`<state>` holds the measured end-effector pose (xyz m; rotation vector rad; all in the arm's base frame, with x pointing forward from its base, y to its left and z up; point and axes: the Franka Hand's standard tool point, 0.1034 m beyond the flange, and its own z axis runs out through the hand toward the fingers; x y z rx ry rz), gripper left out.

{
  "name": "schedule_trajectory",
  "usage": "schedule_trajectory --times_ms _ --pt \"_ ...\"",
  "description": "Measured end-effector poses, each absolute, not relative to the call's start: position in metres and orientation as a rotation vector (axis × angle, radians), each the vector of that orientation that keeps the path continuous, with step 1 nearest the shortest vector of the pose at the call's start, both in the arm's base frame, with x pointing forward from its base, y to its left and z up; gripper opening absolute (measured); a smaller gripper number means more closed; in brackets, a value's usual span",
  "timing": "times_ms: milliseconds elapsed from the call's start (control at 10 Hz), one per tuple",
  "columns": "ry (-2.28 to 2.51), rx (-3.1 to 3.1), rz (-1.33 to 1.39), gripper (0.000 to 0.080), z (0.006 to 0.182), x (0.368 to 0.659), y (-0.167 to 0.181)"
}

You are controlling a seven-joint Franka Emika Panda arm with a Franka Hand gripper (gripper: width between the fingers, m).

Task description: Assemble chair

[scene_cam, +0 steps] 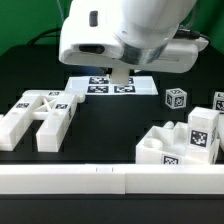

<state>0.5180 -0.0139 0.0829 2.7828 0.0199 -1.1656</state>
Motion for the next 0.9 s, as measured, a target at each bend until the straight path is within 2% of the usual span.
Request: schedule_trajectory --times_ms 100,200,400,500,900 --pt "0.029 2.836 -1.044 0.0295 0.083 0.527 -0.012" --pt "0.017 2.860 -1.003 0.0295 0.096 0.534 -0.006" --pt "-0.013 2.887 -0.870 0.0295 0.120 0.566 0.011" --pt "-0.010 2.919 -0.753 0.0295 0.123 0.581 0.017" --pt "0.015 3.043 -0.254 0.0295 0.119 0.590 0.019"
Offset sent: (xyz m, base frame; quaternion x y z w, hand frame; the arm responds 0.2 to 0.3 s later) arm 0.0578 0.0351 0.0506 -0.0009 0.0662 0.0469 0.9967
